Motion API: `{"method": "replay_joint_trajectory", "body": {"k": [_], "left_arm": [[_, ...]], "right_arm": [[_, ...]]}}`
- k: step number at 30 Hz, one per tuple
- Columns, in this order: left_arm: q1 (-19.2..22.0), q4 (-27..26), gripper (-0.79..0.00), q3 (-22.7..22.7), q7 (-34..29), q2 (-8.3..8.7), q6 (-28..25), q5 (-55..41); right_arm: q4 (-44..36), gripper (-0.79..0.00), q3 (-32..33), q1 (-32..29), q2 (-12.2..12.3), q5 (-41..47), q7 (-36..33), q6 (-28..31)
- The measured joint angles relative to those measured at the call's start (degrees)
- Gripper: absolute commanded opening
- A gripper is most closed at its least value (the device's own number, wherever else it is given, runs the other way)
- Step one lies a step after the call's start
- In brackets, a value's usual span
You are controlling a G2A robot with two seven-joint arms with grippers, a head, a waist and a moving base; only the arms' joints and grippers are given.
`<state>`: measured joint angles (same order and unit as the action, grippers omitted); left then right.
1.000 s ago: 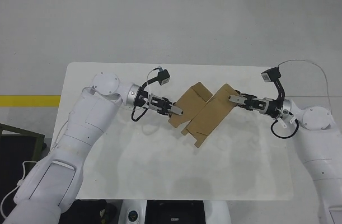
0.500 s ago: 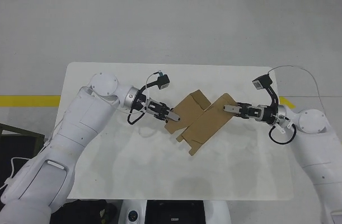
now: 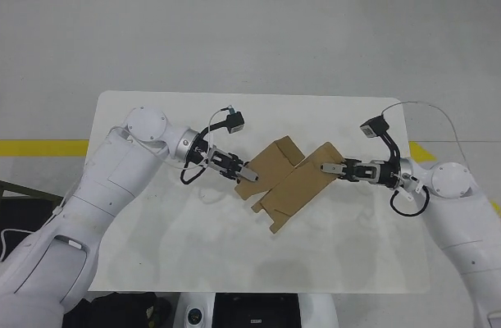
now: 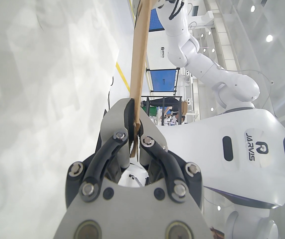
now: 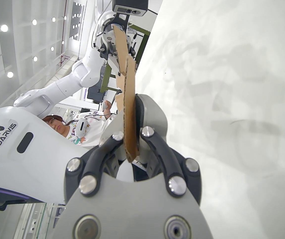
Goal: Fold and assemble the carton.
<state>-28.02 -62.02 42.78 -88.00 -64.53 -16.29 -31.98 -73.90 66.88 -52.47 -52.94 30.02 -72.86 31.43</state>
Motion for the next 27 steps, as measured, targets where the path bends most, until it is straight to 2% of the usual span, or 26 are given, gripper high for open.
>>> {"method": "replay_joint_trajectory", "body": {"k": [1, 8, 12, 20, 27], "left_arm": [[0.0, 0.0, -0.003, 0.0, 0.0, 0.12, 0.0, -0.1], [0.0, 1.6, 0.0, 1.3, 0.8, 0.81, -0.8, -2.4], [-0.3, 3.5, 0.0, 2.7, 3.2, 0.95, -3.2, -3.4], [-1.6, 4.6, 0.0, 4.0, 9.6, 0.38, -5.1, -4.3], [-3.0, 3.6, 0.0, 4.1, 10.2, -0.51, -5.1, -7.9]], "right_arm": [[0.1, -0.785, -0.1, 0.0, 0.1, 0.1, 0.1, 0.1], [1.7, -0.785, -0.4, 0.6, 0.5, 2.0, 1.9, 1.9], [3.2, -0.785, -0.3, 1.0, 0.4, 3.4, 3.7, 3.7], [4.8, -0.785, -0.8, 2.1, -0.4, 3.5, 7.7, 4.7], [5.1, -0.785, -1.5, 2.2, -1.0, 1.1, 12.1, 4.0]]}}
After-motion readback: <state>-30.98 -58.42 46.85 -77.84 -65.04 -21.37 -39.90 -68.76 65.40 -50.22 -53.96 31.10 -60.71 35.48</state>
